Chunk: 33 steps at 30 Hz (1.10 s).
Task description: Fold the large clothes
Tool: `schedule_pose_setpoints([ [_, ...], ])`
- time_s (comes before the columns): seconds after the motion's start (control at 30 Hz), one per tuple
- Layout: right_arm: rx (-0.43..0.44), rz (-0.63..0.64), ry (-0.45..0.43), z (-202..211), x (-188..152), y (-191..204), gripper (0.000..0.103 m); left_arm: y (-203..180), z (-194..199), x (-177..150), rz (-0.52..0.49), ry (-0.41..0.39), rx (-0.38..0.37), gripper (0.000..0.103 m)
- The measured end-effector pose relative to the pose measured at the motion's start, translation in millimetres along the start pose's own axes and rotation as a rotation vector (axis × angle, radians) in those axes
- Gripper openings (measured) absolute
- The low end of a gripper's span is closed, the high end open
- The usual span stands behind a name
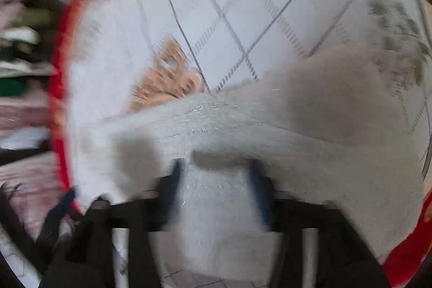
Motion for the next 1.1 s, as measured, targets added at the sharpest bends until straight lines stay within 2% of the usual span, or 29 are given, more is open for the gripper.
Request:
schedule_pose_setpoints([
  [0.07,-0.006,-0.056,-0.085,36,-27,-29,0.087,-24,-11,-5,-0.004,0.033,-0.064,0.103],
  [0.13,-0.036,-0.175,-0.134,59,-63,-81,0.087,-43,-29,-11,-0.013,0.065,-0.086,0.103],
  [0.17,-0.028,-0.258,-0.158,65,-84,-108,0.087,-50,-37,-13,-0.02,0.084,-0.091,0.103],
  [0.2,-0.007,-0.311,-0.17,67,-98,-118,0.087,-57,-46,-17,-0.031,0.104,-0.09,0.103],
  [0.27,0.033,-0.469,-0.181,56,-135,-167,0.087,-64,-64,-24,-0.048,0.148,-0.075,0.103],
  [0.33,0.079,-0.525,-0.206,36,-152,-192,0.087,-67,-71,-25,-0.043,0.162,-0.078,0.103],
  [0.4,0.204,-0.58,-0.255,22,-152,-200,0.087,-67,-71,-24,-0.049,0.168,-0.084,0.103],
  [0.5,0.448,-0.633,-0.322,-2,-129,-191,0.087,-69,-69,-22,-0.098,0.154,-0.077,0.103],
  [0.6,0.509,-0.612,-0.344,-27,-99,-173,0.087,-73,-71,-19,-0.135,0.146,-0.064,0.103],
  [0.67,0.53,-0.629,-0.374,-30,-86,-170,0.085,-75,-73,-17,-0.135,0.148,-0.069,0.103],
  [0.7,0.543,-0.632,-0.39,-29,-82,-168,0.054,-76,-75,-16,-0.129,0.146,-0.075,0.103],
  [0.73,0.554,-0.634,-0.388,-28,-80,-165,0.036,-77,-77,-14,-0.121,0.146,-0.08,0.103],
  [0.8,0.543,-0.602,-0.432,-15,-75,-155,0.028,-79,-81,-11,-0.11,0.145,-0.08,0.103],
  [0.93,0.446,-0.417,-0.488,28,-66,-119,0.025,-83,-87,-1,-0.098,0.132,-0.079,0.103],
  [1.1,0.356,-0.239,-0.485,55,-63,-57,0.025,-80,-91,-3,-0.055,0.108,-0.128,0.103],
])
Point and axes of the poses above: each gripper's, at about its wrist camera, not at the fingertips, and z roughly against the way its jaws point, y to its left, x to its top, the point moved 10 cm from there along -z, roughly the way its jaws point, and after that the axes turned 1 degree about -y, right-handed, at the moved point
